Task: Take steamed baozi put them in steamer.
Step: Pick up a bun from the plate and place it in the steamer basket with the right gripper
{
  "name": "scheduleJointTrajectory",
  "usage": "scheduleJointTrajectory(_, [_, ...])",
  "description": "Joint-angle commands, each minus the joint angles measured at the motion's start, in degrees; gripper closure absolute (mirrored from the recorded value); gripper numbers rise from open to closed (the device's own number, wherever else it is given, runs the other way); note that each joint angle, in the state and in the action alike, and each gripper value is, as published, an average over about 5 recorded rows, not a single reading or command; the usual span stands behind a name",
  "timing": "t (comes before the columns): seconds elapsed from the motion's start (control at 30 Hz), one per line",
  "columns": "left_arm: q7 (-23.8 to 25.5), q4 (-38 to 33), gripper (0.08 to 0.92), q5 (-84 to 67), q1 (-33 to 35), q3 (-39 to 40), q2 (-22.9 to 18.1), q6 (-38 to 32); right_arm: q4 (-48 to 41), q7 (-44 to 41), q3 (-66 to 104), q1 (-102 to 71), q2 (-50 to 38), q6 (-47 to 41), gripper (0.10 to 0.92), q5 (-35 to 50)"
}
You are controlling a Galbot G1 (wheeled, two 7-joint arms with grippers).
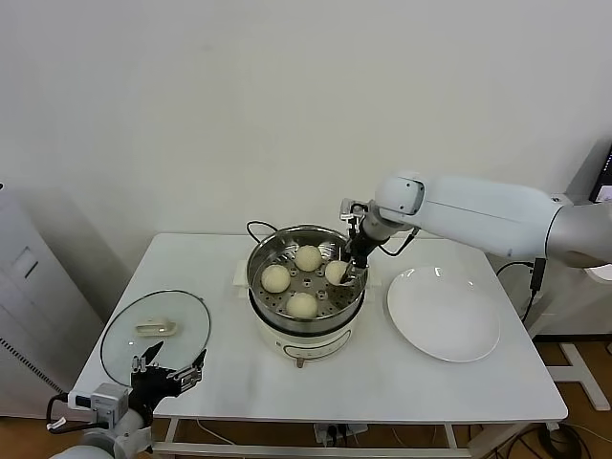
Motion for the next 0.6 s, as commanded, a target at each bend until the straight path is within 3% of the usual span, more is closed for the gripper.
scheduleJointTrajectory(0.03, [0.04,0.14,0.177,-0.04,-0.08,0.04,0.04,-0.04,-0.01,1.53,0.28,-1.91,0.44,-0.42,0.495,-0.18])
scheduleJointTrajectory(0.4, [0.07,0.32,0.177,-0.12,-0.06,-0.1,-0.05,-0.22,-0.76,1.16,4.03,-1.67,0.05,-0.43,0.221,0.35])
scheduleJointTrajectory(0.6, [0.07,0.84,0.177,-0.12,-0.01,-0.34,0.02,-0.33,-3.53,-1.87,12.69,0.04,-3.44,0.44,0.203,3.46])
